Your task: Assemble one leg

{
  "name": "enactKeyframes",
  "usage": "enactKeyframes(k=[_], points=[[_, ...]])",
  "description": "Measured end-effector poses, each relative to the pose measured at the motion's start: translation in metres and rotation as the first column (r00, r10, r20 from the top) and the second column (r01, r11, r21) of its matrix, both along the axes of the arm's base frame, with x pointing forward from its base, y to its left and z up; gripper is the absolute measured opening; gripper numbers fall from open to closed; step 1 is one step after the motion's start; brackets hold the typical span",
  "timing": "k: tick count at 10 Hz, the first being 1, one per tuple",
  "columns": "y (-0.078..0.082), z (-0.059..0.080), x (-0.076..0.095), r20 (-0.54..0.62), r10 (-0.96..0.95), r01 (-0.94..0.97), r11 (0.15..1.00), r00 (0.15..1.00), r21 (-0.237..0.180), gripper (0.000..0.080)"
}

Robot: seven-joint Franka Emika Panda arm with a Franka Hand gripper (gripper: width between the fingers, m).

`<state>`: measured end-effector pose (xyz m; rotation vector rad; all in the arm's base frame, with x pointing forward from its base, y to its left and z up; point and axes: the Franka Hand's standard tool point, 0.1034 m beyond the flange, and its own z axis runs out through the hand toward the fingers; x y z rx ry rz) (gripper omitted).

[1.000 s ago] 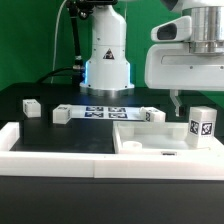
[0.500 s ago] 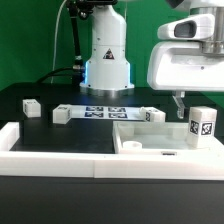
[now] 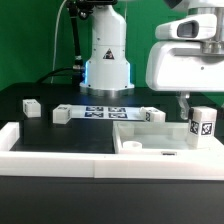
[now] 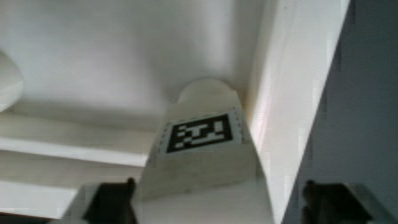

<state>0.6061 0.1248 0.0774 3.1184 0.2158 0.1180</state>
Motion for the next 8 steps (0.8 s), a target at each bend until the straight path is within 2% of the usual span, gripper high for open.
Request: enactKeyframes(k=[1, 2, 5, 6, 8], points=[[0.0, -0.0001, 0.0, 0.0, 0.0, 0.0, 1.0, 1.0, 0.0, 0.0435], [-0.0003, -0.0001, 0.0, 0.0, -0.008, 0.008, 1.0, 1.0, 0.001, 0.0291], [-0.0018, 0.0001, 0.0004, -0.002, -0.1, 0.1, 0.995, 0.995, 0.016, 0.0291], [-0.0028, 0.0, 0.0003, -0.013, -0.276, 0.276, 0.96, 0.961, 0.048, 0.0291], [-0.0041, -0.0002, 0.0003, -0.03, -0.507, 0.507, 0.859, 0.862, 0.068, 0.0291]])
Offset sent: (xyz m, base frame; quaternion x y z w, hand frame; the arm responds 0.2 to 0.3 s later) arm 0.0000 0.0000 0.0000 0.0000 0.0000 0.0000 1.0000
